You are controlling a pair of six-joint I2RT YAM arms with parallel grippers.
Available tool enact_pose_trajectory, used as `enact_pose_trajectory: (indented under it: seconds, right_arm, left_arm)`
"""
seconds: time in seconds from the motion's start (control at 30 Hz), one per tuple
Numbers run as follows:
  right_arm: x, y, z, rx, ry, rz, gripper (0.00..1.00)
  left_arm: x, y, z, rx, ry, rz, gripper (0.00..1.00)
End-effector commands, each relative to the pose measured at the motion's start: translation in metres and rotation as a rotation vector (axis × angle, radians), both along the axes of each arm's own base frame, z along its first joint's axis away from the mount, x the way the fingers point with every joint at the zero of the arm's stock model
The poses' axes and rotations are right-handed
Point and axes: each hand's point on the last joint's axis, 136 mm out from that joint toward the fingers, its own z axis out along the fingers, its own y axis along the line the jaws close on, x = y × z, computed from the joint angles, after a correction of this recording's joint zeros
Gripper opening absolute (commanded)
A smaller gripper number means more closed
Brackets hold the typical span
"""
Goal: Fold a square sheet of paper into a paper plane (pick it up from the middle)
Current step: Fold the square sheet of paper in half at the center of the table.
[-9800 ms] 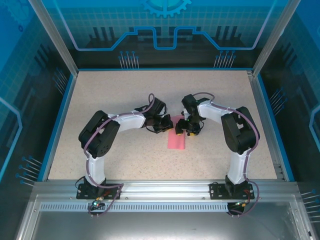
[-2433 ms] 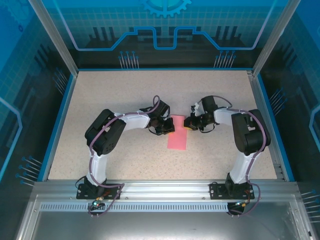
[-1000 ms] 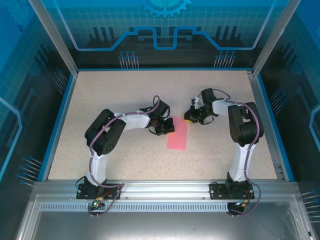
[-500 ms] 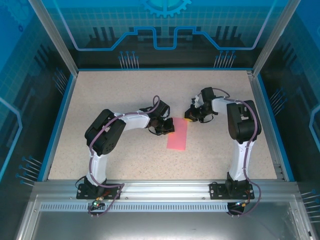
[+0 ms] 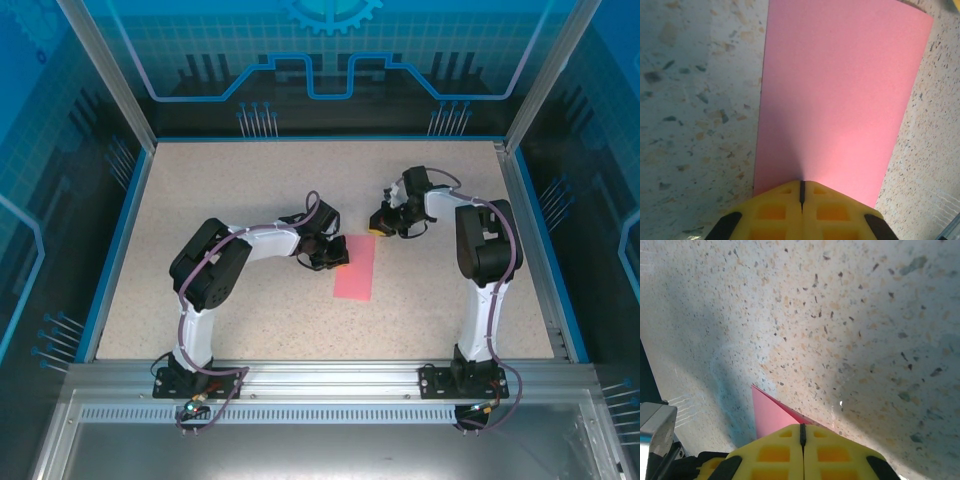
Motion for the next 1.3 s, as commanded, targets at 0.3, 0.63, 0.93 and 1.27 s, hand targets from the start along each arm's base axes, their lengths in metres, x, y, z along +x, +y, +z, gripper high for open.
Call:
enact_pose_trajectory:
  seconds: [0.3, 0.63, 0.93, 1.27]
  right_arm:
    - [-0.018, -0.015, -0.037, -0.055, 0.115, -0.017, 0.05]
    - [-0.013, -0.004, 0.025, 0.044, -0.023, 0.002, 0.07]
    - [-0.013, 0.0, -0.001, 0.041, 0.022, -0.01, 0.06]
    - [-0.019, -0.006, -0.019, 0.001, 0.06, -0.011, 0.06]
  left_arm:
    - [-0.028, 0.026, -0.032, 0.146, 0.101, -0.008, 0.0]
    - [-0.028, 0.027, -0.03, 0.141, 0.094, -0.008, 0.0]
    - [-0.027, 0.026, -0.031, 0.141, 0.092, -0.008, 0.0]
    - [-0.028, 0.026, -0.032, 0.141, 0.095, -0.006, 0.0]
